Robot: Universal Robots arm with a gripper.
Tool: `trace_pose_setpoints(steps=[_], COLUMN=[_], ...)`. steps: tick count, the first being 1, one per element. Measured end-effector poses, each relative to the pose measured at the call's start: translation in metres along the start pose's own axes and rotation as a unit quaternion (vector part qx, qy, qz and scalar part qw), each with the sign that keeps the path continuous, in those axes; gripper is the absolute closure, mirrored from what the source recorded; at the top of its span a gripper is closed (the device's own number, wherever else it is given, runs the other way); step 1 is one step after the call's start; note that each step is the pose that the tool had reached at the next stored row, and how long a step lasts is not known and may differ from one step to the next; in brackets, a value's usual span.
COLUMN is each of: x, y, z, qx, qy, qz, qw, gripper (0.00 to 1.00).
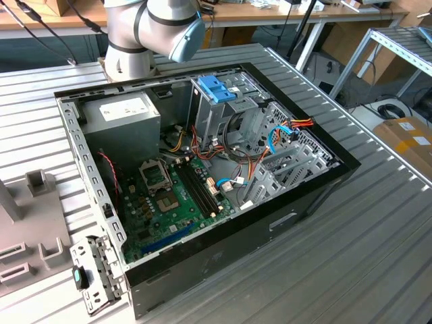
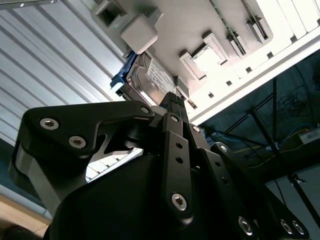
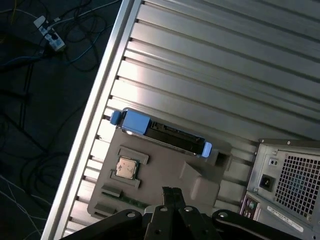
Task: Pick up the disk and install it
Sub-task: 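Pick up the disk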
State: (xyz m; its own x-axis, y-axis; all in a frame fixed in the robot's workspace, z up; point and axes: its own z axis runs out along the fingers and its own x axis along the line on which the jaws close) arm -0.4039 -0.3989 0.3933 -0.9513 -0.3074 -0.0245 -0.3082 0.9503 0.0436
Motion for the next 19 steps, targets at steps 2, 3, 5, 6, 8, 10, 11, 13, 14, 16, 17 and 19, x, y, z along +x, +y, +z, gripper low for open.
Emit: trace_pose_setpoints(steps=[2, 3, 5, 6, 8, 10, 11, 13, 14, 16, 17, 19], x=[0.0, 0.0, 0.0, 0.0, 0.0, 0.0, 0.0, 0.0, 0.0, 0.0, 0.0, 0.0], y=[0.0, 0.0, 0.0, 0.0, 0.0, 0.0, 0.0, 0.0, 0.0, 0.0, 0.0, 0.0], z=[0.0, 0.0, 0.0, 0.0, 0.0, 0.0, 0.0, 0.0, 0.0, 0.0, 0.0, 0.0], qx=[-0.0001, -0.0002, -0.0004, -0.0005, -0.0006, -0.0007, -0.0008, -0.0009, -0.0009, -0.0015, -0.0019, -0.0027], qy=[0.0002, 0.0003, 0.0007, 0.0008, 0.001, 0.0012, 0.0014, 0.0015, 0.0016, 0.0027, 0.0033, 0.0048], qz=[-0.005, -0.007, -0.015, -0.018, -0.024, -0.029, -0.032, -0.035, -0.037, -0.062, -0.076, -0.111], qw=[1.0, 1.0, 0.9999, 0.9998, 0.9997, 0.9996, 0.9995, 0.9994, 0.9993, 0.9981, 0.9971, 0.9938], gripper=[0.89, 0.89, 0.89, 0.89, 0.89, 0.89, 0.89, 0.89, 0.89, 0.89, 0.89, 0.89])
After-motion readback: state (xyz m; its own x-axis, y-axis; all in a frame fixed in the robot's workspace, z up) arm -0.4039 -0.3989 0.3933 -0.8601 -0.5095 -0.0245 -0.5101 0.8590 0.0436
